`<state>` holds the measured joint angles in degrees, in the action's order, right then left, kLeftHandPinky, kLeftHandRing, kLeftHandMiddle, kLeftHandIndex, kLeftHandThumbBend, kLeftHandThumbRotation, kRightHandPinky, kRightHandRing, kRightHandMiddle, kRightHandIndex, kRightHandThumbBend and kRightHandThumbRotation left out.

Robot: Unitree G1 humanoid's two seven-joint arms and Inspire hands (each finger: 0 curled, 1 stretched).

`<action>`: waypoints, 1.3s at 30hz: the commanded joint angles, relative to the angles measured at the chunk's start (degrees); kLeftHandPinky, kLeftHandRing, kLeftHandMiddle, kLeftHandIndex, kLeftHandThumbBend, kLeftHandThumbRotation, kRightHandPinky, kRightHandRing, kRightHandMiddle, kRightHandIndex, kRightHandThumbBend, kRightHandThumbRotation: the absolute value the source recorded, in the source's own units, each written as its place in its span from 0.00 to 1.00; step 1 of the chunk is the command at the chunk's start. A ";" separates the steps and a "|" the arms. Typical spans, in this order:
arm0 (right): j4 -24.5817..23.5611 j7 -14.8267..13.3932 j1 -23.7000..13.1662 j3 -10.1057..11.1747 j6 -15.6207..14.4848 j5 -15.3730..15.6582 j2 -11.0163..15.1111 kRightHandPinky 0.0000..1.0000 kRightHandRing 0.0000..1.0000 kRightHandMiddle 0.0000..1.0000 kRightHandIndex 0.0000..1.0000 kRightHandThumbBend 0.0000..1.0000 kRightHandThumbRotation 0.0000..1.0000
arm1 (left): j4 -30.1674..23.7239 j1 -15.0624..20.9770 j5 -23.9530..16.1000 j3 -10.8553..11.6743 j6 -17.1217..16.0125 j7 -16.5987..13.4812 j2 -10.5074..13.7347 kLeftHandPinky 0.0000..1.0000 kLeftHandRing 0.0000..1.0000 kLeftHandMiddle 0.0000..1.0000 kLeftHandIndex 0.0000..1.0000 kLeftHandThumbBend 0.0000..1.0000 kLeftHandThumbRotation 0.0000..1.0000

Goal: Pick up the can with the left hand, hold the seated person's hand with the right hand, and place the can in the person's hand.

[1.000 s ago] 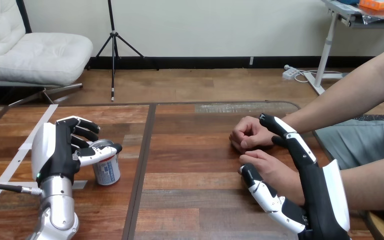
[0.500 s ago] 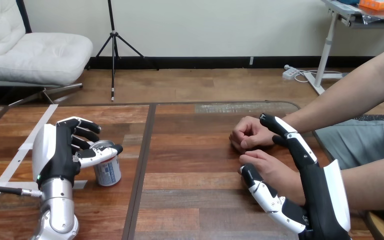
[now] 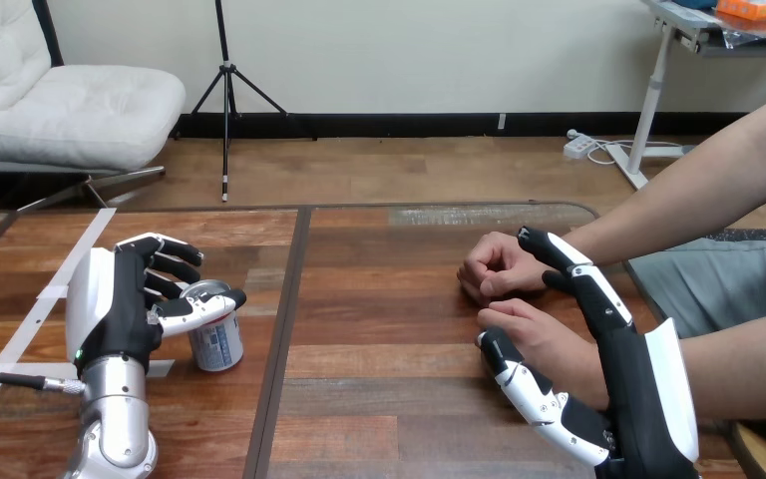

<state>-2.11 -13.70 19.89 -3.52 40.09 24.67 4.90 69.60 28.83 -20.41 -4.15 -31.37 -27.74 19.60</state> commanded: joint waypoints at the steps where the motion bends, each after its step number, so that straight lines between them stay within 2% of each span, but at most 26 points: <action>1: -2.46 -0.01 -2.64 0.12 0.54 -0.52 0.15 0.82 0.87 0.85 0.84 0.58 0.48 | -0.28 1.90 -1.33 -1.78 0.57 1.39 0.93 0.44 0.52 0.57 0.58 0.75 0.00; 3: -2.49 0.18 -2.65 0.05 0.57 -0.65 0.25 0.82 0.87 0.85 0.84 0.57 0.48 | -0.19 2.02 -1.84 -2.21 1.03 1.75 0.96 0.48 0.58 0.63 0.62 0.79 0.02; 10: -2.38 0.15 -2.68 0.22 0.90 -0.35 0.50 0.82 0.87 0.85 0.84 0.57 0.48 | -0.16 2.29 -3.23 -3.72 2.79 2.57 1.18 0.56 0.66 0.71 0.70 0.86 0.11; 12: -2.07 -0.07 -2.82 0.31 1.25 -0.22 0.55 0.82 0.87 0.85 0.84 0.57 0.48 | -0.12 2.46 -3.54 -4.27 3.64 3.67 1.36 0.60 0.69 0.74 0.73 0.88 0.17; 21: -2.25 0.04 -2.55 0.30 0.95 -0.38 0.46 0.83 0.87 0.85 0.84 0.58 0.48 | -0.60 2.74 -3.29 -4.77 5.98 8.24 1.61 0.66 0.75 0.79 0.80 0.95 0.33; 30: -2.75 0.19 -2.24 0.48 0.59 0.08 0.73 0.84 0.87 0.86 0.84 0.58 0.49 | -0.75 2.84 -2.75 -4.79 6.59 11.33 1.81 0.69 0.78 0.81 0.83 0.99 0.41; 39: -3.20 0.64 -2.07 0.39 0.35 -0.33 0.80 0.84 0.88 0.86 0.84 0.57 0.48 | -0.72 2.99 -3.25 -5.18 7.21 12.19 2.11 0.71 0.79 0.83 0.85 0.98 0.43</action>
<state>-2.15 -13.31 19.91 -3.48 40.14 24.76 5.04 69.71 29.31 -23.25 -8.49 -25.14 -16.35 20.61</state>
